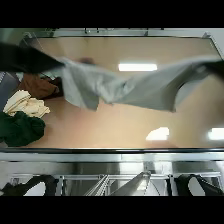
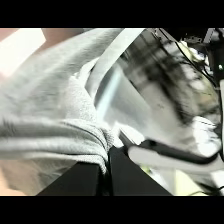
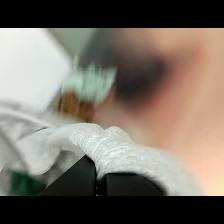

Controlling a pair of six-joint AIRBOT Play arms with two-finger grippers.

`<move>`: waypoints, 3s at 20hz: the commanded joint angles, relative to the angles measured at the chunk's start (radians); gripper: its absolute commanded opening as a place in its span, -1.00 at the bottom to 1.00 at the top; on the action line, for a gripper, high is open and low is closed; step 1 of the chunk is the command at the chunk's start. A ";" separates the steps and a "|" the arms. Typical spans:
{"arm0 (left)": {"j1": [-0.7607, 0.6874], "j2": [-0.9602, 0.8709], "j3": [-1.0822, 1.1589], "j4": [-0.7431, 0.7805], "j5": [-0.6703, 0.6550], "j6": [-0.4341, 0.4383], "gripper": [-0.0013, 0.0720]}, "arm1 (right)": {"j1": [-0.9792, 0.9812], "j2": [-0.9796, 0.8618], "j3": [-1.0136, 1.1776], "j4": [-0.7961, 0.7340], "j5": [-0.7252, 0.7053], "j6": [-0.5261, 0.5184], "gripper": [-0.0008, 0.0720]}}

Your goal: Fold the shirts.

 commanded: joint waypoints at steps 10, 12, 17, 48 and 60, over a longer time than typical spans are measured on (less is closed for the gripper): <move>0.461 0.367 0.216 0.015 -0.181 -0.027 -0.90 | -0.251 0.117 0.387 0.018 -0.057 0.076 -0.94; 0.402 0.264 0.078 0.019 -0.171 -0.035 -0.90 | -0.212 0.034 0.283 0.029 -0.004 0.091 -0.94; 0.093 -0.211 -0.059 0.200 -0.157 -0.013 -0.90 | 0.097 -0.249 -0.111 -0.114 -0.188 0.010 -0.93; 0.057 -0.911 -0.043 0.487 -0.206 -0.146 0.92 | -0.142 -0.670 -0.141 -0.589 -0.101 0.084 -0.04; -0.077 -1.031 0.123 0.496 0.018 -0.146 -0.80 | -0.151 -0.673 -0.158 -0.769 -0.058 0.135 0.52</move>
